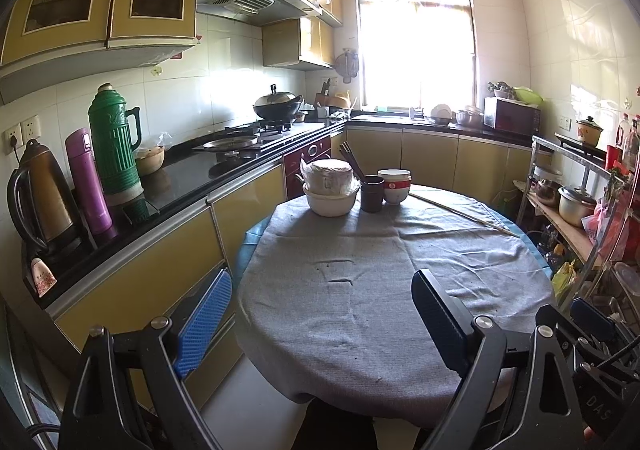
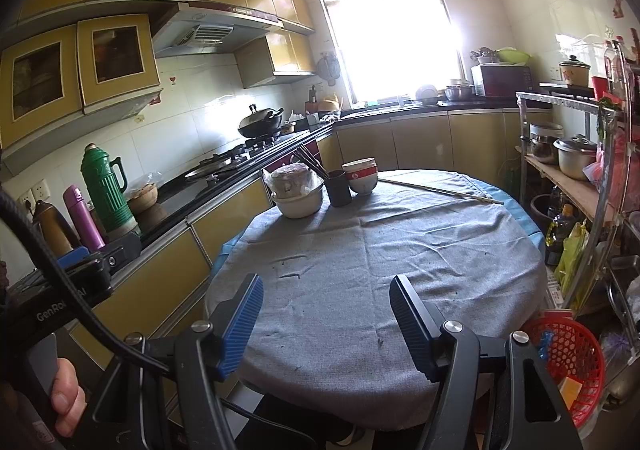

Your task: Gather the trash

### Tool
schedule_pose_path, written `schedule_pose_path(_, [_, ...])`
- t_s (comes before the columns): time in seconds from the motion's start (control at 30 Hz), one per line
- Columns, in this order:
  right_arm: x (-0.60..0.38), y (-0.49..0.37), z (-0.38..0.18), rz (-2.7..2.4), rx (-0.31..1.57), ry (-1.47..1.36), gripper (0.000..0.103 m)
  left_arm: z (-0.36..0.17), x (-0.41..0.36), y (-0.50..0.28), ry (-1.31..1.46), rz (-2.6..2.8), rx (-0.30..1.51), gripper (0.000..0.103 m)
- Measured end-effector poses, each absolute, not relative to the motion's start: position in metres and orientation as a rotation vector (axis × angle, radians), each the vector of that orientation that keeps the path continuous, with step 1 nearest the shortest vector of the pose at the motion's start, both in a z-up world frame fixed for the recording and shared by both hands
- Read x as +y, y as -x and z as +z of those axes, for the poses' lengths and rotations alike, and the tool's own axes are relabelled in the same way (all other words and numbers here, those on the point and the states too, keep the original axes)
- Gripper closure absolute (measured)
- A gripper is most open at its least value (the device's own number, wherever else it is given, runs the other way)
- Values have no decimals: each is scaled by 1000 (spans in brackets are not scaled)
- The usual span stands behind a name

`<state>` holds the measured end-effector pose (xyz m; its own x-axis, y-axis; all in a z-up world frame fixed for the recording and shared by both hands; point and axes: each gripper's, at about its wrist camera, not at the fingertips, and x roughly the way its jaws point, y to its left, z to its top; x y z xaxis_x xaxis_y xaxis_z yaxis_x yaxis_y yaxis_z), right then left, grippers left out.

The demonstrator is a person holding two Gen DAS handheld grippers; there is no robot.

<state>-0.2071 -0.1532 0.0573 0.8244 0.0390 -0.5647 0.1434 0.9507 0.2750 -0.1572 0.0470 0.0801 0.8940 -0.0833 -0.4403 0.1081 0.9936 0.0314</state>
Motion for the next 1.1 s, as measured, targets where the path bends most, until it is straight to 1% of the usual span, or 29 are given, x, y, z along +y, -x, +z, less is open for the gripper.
schedule_pose_path(1.1, [-158, 205, 50, -61, 612, -324, 34, 72, 43, 153, -78, -92, 472, 11])
